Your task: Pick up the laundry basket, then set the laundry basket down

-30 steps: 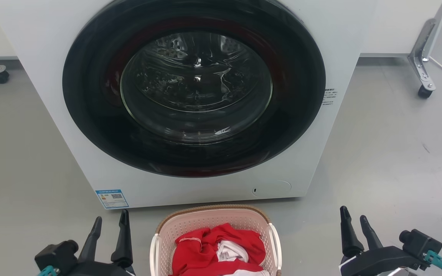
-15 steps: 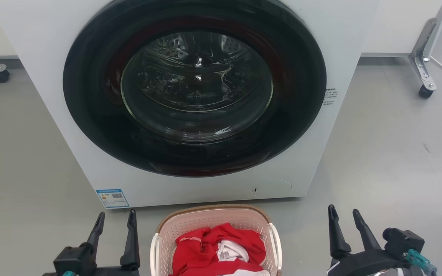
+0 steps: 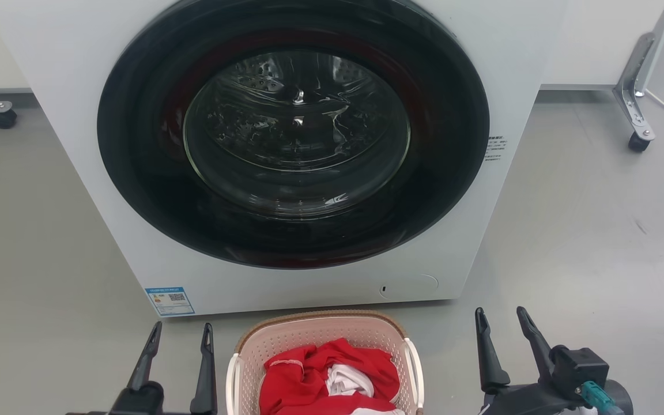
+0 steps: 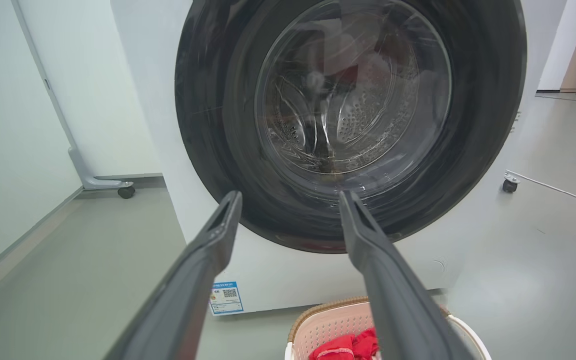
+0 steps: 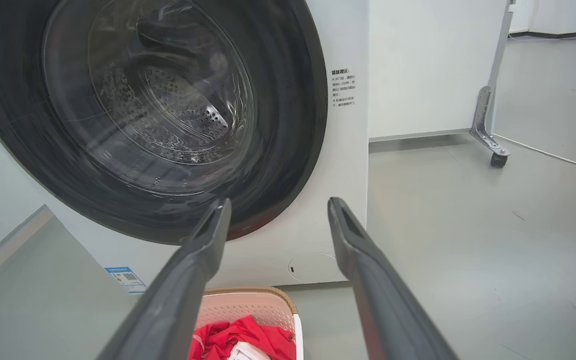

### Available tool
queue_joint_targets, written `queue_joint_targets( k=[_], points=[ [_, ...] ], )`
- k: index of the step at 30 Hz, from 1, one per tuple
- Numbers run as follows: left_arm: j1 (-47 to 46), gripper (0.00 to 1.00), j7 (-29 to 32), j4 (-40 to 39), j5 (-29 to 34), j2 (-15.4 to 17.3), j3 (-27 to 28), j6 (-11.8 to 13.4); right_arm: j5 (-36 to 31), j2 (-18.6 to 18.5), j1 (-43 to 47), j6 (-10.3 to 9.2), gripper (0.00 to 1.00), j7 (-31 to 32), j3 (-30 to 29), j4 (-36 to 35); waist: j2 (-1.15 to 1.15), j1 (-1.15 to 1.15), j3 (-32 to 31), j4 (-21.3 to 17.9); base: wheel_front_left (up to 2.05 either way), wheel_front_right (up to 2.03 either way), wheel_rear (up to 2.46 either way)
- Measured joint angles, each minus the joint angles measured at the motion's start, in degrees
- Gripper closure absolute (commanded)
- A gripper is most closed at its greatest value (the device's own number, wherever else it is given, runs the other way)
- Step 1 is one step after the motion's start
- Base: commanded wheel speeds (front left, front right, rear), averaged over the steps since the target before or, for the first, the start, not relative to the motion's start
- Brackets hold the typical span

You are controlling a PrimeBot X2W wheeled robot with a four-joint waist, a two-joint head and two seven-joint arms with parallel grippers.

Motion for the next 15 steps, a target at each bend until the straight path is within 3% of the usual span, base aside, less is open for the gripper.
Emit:
queue_joint_targets(
  k=[6,15],
  points=[
    [0.4,0.00,-1.2,-0.8,4.7,0.0,-0.6,1.0,-4.6,0.0,0.0,-0.85,0.00,-1.3,0.9,-0.4,0.00,0.00,-0.2,0.0,0.00,0.00,0.00],
    [1.3,0.00,-1.2,-1.2,5.1,0.0,-0.3,1.0,-5.6,0.0,0.1,-0.84,0.00,-1.3,0.4,-1.0,0.00,0.00,-0.3,0.0,0.00,0.00,0.00]
  ],
)
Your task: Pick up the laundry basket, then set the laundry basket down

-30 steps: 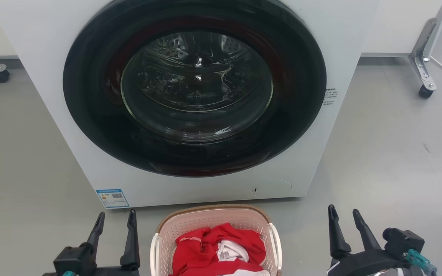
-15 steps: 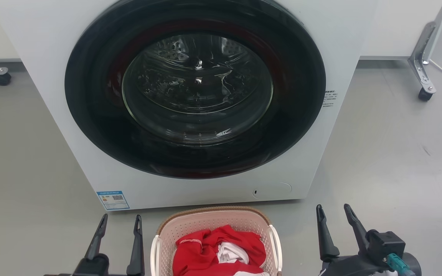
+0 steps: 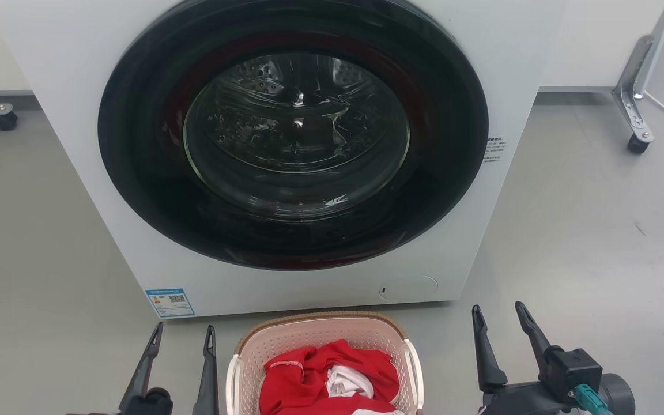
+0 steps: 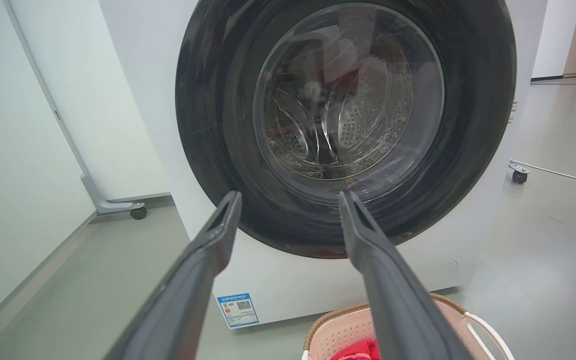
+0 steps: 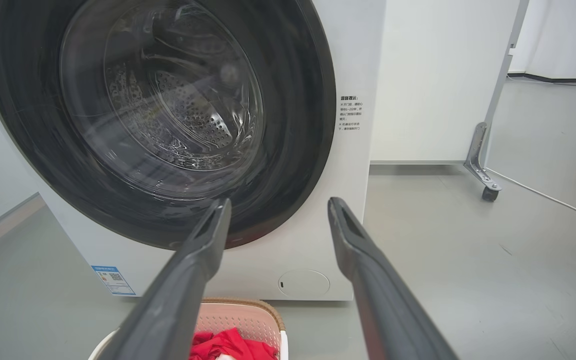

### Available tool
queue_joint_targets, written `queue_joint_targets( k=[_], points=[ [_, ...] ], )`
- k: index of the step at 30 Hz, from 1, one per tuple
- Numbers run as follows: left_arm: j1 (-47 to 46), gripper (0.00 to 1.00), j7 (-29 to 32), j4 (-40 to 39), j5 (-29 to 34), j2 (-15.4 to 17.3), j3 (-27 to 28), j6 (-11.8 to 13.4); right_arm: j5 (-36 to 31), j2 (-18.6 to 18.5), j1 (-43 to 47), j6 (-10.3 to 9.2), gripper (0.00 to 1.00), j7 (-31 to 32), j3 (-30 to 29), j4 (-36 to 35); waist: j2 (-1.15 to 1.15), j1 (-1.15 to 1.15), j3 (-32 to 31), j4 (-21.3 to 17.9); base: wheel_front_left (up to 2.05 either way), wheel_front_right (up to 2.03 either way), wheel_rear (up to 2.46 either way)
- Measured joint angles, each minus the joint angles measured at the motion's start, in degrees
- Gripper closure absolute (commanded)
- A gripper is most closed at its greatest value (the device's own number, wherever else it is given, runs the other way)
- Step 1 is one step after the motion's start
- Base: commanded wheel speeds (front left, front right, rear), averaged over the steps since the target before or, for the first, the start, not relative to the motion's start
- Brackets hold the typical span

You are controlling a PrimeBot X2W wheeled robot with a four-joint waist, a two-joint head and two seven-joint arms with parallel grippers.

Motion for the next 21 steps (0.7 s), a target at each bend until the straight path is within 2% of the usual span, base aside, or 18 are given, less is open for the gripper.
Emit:
queue_joint_targets(
  k=[21],
  points=[
    [0.0,0.00,0.0,-0.5,0.9,-0.3,0.7,0.0,-0.1,0.1,0.2,0.57,0.00,0.0,-1.1,-0.1,0.00,0.01,0.3,0.1,0.00,0.00,0.00]
  ],
)
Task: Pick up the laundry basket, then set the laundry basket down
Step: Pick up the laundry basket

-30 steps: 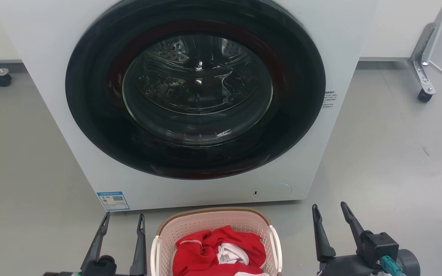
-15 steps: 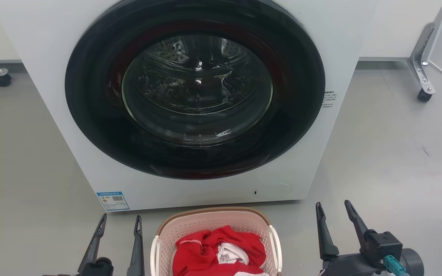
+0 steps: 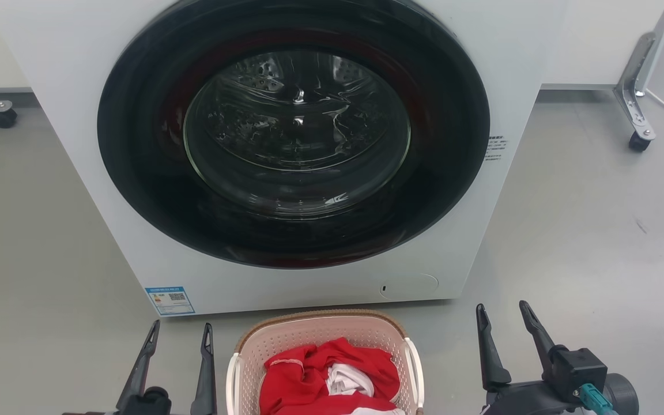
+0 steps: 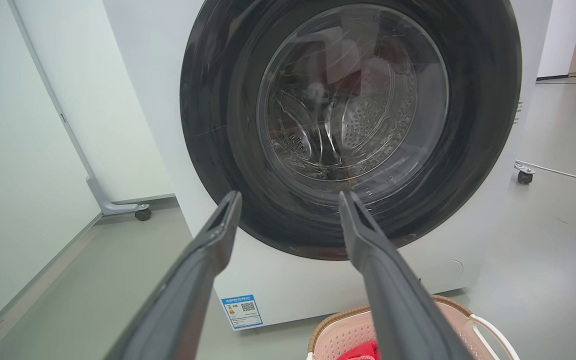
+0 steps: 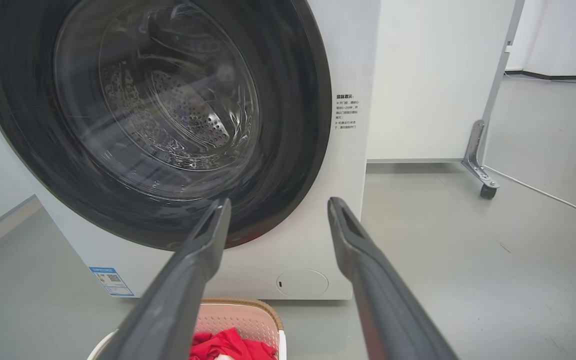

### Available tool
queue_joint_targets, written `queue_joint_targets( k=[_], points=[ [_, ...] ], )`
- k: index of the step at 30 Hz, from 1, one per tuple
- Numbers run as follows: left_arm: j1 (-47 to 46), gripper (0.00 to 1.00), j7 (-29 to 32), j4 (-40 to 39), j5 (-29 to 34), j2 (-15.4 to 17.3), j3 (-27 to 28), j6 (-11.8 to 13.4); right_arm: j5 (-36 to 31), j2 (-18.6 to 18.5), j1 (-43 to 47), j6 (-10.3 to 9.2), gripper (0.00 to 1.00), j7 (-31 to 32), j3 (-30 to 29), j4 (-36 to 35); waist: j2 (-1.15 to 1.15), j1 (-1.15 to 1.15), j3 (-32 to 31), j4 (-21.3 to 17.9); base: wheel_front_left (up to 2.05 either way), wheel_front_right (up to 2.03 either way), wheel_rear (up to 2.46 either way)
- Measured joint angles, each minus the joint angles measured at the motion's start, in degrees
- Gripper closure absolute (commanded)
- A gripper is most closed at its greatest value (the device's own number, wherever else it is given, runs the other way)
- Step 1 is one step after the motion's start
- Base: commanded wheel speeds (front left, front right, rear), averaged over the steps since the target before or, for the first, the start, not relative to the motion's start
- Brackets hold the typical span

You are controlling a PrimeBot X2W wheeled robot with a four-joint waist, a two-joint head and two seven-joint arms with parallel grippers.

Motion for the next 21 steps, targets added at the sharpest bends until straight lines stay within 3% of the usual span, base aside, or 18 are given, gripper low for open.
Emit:
queue_joint_targets(
  k=[9,21],
  points=[
    [0.1,0.00,0.0,-0.7,0.0,-0.1,0.1,0.0,0.0,0.1,0.3,0.55,0.00,0.0,-0.3,-0.5,0.00,0.00,0.9,0.0,0.00,0.00,0.00],
    [-3.0,0.00,0.0,-0.7,0.4,-0.3,-0.2,-0.1,-0.2,0.1,-2.5,1.79,0.00,0.0,-2.1,-1.0,0.00,0.00,6.9,0.3,0.00,0.00,0.00]
  ],
)
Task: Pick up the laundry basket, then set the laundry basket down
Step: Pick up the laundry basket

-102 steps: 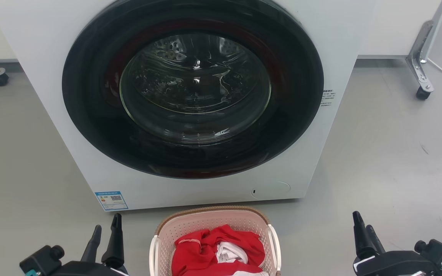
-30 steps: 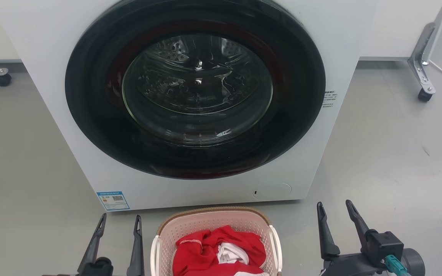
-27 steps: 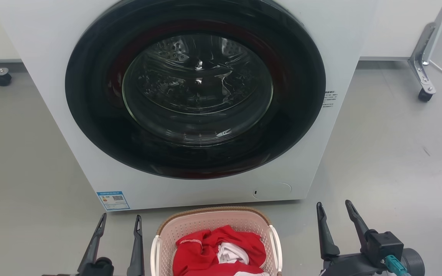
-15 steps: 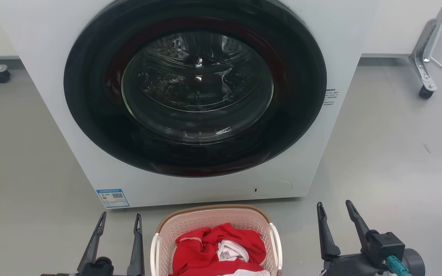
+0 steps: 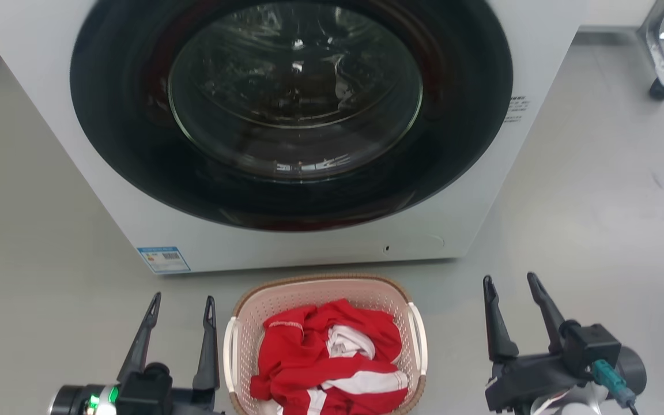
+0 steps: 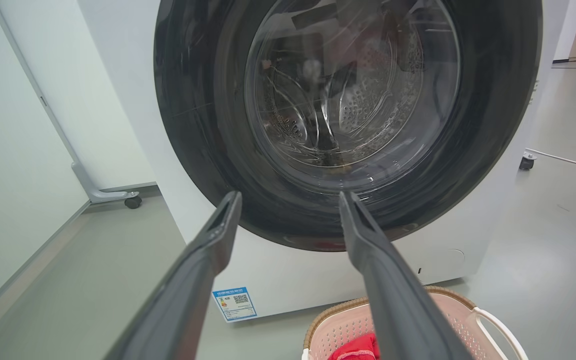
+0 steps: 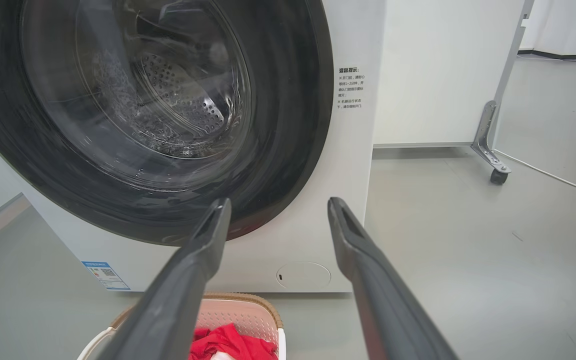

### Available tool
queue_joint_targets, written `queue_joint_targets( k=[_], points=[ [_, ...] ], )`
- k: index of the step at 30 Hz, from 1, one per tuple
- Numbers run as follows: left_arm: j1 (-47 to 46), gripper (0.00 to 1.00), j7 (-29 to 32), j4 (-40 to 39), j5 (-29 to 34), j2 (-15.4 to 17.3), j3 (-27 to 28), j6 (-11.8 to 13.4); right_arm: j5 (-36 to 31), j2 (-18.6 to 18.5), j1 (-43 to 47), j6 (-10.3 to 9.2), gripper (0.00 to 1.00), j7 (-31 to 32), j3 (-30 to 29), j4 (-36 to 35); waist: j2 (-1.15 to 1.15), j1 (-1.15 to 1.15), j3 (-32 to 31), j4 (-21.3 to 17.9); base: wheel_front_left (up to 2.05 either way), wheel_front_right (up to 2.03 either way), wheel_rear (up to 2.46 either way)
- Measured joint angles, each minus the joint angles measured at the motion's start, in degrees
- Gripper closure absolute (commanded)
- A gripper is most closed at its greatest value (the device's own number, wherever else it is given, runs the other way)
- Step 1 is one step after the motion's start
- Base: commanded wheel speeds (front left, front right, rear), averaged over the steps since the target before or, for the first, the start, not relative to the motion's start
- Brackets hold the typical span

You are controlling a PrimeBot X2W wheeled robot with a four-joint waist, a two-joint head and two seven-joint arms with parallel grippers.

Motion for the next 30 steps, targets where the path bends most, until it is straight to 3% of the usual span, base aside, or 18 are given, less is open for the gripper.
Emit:
queue_joint_targets(
  k=[10,30],
  points=[
    [-7.3,0.00,-0.2,4.6,-0.6,-0.8,-0.2,-1.0,-0.8,-1.1,-6.3,0.94,0.00,-0.2,-1.2,2.2,0.00,0.01,7.7,0.7,0.00,0.00,0.00],
    [-23.3,0.00,-0.1,22.4,-4.3,-2.7,-1.8,-2.4,0.1,-1.4,-21.3,1.75,0.00,-0.2,-2.8,14.6,0.01,0.02,24.6,3.1,0.00,0.00,0.00]
  ],
)
